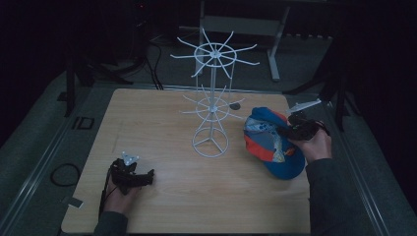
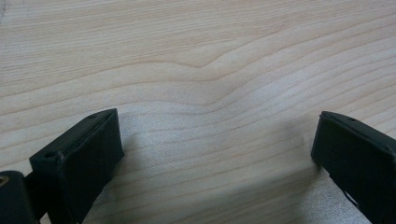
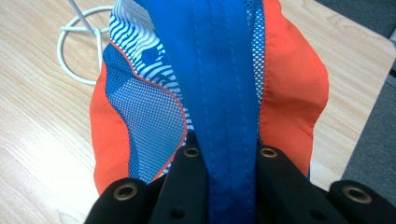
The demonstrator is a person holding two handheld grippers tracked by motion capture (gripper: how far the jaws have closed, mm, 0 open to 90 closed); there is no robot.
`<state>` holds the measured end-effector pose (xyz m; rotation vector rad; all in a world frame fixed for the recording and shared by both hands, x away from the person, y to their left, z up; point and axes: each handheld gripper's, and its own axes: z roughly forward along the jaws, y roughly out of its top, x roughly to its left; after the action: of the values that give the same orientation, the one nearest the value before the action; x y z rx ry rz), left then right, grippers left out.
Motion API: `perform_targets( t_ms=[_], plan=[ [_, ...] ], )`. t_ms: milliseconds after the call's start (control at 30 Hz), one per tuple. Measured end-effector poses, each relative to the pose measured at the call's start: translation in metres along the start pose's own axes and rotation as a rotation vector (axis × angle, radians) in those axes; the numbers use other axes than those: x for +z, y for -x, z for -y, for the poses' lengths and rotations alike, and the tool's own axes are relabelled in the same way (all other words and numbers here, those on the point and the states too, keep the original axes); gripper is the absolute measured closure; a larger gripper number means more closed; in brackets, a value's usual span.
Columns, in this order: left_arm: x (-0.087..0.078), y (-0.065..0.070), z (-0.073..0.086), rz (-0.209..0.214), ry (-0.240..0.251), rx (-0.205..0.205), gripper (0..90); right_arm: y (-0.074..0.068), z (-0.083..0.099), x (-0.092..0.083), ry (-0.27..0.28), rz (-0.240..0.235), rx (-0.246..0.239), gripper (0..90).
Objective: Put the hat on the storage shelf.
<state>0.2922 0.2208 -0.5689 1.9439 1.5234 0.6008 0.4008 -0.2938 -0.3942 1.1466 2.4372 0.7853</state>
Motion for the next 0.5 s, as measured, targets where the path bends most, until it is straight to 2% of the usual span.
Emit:
perform_targets(
  t_ms=[500],
  plan=[
    [0.0, 0.0, 0.0, 0.0, 0.001, -0.002, 2.3, 0.002, -0.011, -0.021, 0.009, 0.021, -0.021, 88.2]
  ],
)
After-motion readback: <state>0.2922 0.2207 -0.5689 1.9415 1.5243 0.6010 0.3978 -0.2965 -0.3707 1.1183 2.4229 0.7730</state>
